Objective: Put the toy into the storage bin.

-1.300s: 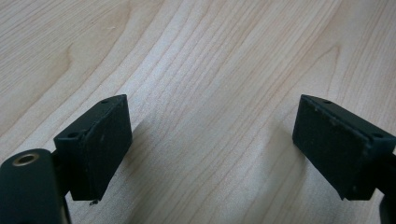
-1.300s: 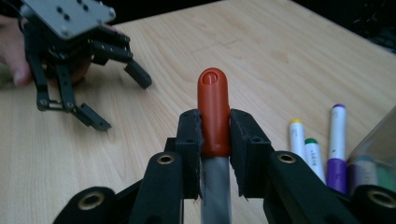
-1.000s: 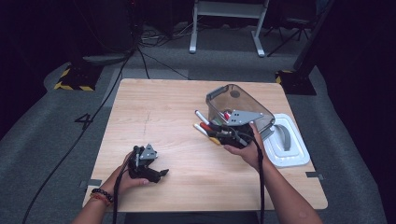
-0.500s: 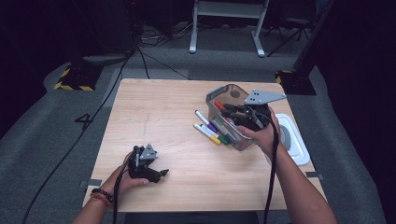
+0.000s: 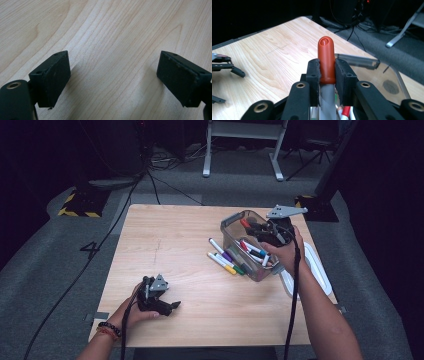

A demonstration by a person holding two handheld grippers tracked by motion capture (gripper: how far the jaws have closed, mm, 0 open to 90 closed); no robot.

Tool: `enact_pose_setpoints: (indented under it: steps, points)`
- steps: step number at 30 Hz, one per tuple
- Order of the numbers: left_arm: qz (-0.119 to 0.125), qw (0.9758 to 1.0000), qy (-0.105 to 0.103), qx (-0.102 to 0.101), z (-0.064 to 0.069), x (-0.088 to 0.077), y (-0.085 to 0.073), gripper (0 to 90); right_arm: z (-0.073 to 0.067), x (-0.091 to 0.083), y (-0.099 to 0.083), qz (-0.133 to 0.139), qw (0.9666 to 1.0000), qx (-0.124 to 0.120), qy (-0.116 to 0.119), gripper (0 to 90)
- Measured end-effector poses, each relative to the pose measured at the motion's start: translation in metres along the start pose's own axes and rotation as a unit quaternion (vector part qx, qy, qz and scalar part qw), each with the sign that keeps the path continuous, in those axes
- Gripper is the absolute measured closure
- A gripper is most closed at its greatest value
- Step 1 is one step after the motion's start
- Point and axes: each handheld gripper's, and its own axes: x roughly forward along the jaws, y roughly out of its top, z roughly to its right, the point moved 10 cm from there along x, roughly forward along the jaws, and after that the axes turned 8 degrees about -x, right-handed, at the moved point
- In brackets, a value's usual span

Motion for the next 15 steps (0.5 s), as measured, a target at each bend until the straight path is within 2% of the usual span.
enact_pose_setpoints:
  steps: [9, 12, 15]
  points:
    - [0.000, 1.0000, 0.000, 0.000, 0.000, 0.000, 0.000, 12.2, 0.017, 0.020, -0.021, -0.050, 0.9987, 0.011, -0.006, 74.7]
    - [0.000, 1.0000, 0.000, 0.001, 0.000, 0.000, 0.000, 12.3, 0.022, 0.030, -0.031, -0.072, 0.9973, 0.016, -0.004, 74.7]
    - [0.000, 1.0000, 0.000, 0.000, 0.000, 0.000, 0.000, 12.2, 0.022, 0.039, -0.038, -0.090, 0.9958, 0.011, -0.001, 74.7]
